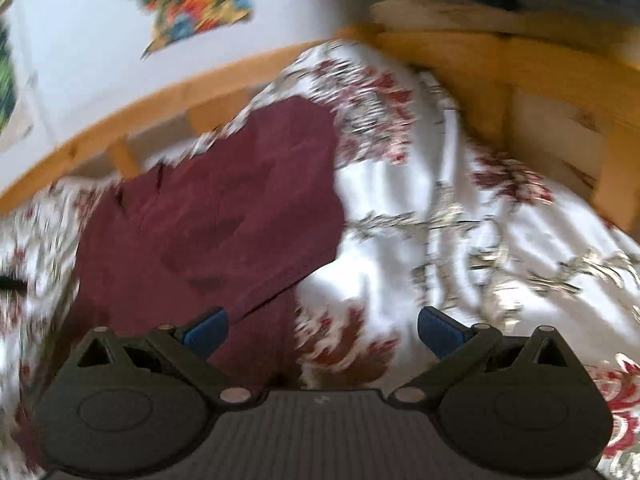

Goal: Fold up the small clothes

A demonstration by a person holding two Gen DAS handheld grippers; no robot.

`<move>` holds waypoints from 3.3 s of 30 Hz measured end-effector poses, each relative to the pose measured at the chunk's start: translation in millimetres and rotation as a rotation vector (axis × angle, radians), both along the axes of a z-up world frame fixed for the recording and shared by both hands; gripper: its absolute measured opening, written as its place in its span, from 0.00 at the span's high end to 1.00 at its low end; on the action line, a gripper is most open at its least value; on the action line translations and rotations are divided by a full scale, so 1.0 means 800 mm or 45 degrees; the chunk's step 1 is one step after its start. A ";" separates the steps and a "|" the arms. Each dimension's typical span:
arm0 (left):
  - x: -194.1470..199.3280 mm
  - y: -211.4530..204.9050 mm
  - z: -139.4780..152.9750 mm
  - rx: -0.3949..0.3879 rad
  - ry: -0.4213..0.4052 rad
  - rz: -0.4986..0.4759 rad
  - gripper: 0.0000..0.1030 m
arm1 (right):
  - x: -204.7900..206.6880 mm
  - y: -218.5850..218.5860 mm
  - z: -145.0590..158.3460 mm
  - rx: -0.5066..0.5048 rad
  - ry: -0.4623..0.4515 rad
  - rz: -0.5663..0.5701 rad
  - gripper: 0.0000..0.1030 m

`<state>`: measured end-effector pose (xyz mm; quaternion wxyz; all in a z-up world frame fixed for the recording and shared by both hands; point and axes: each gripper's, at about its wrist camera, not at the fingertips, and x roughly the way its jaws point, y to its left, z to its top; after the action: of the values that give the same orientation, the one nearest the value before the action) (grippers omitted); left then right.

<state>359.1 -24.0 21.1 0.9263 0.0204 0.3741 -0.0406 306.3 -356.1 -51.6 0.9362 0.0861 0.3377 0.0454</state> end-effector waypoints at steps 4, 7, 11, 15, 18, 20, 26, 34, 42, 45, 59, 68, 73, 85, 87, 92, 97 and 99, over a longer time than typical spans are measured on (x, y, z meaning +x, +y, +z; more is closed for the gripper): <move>0.043 0.055 -0.029 -0.060 -0.052 0.083 0.32 | -0.001 0.039 0.000 -0.099 -0.012 0.119 0.00; 0.082 0.080 -0.046 -0.172 -0.073 0.082 0.32 | 0.002 0.059 0.000 -0.152 -0.037 0.171 0.00; 0.128 0.078 -0.063 -0.166 -0.112 0.023 0.36 | 0.012 0.073 -0.005 -0.169 -0.031 0.204 0.00; 0.161 0.077 -0.079 -0.105 -0.121 -0.023 0.49 | 0.025 0.084 -0.017 -0.165 0.008 0.220 0.00; 0.179 0.083 -0.086 -0.127 -0.060 -0.076 0.86 | 0.031 0.092 -0.026 -0.164 0.035 0.236 0.00; 0.176 0.090 -0.081 -0.166 -0.085 -0.065 0.92 | 0.033 0.097 -0.031 -0.172 0.047 0.253 0.00; 0.183 0.120 -0.090 -0.205 -0.054 0.129 0.93 | 0.030 0.115 -0.038 -0.253 0.058 0.307 0.00; 0.171 0.153 -0.086 -0.319 0.049 0.265 0.41 | 0.027 0.116 -0.046 -0.294 0.076 0.293 0.00; 0.051 0.119 -0.017 -0.195 -0.077 0.089 0.07 | 0.000 0.098 -0.025 -0.251 -0.091 0.292 0.00; -0.002 0.096 0.010 -0.191 -0.121 -0.052 0.01 | -0.022 0.101 -0.008 -0.315 -0.140 0.334 0.00; -0.177 0.006 -0.031 0.310 -0.011 -0.743 0.01 | -0.160 0.113 0.053 -0.671 0.100 0.839 0.00; -0.165 -0.025 -0.103 0.606 0.278 -0.855 0.07 | -0.148 0.135 -0.015 -0.898 0.314 0.808 0.00; -0.148 -0.027 -0.138 0.747 0.352 -0.808 0.14 | -0.134 0.144 -0.057 -1.066 0.358 0.871 0.00; -0.154 -0.024 -0.110 0.815 0.117 -0.736 0.91 | -0.167 0.154 -0.068 -1.343 0.080 0.909 0.82; -0.162 -0.024 -0.090 0.811 0.046 -0.702 0.92 | -0.171 0.152 -0.051 -1.322 0.043 0.855 0.83; -0.185 -0.012 -0.027 0.710 -0.030 -0.627 0.93 | -0.198 0.145 0.020 -1.251 -0.098 0.703 0.86; -0.241 0.004 0.021 0.636 -0.105 -0.599 0.93 | -0.269 0.156 0.071 -1.301 -0.213 0.683 0.87; -0.272 0.011 0.034 0.596 -0.127 -0.581 0.93 | -0.305 0.162 0.082 -1.326 -0.250 0.701 0.87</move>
<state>141.3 -15.0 48.3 0.8806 0.3180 0.3133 -0.1591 62.6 -226.5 13.9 0.8358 -0.4797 0.2372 0.1226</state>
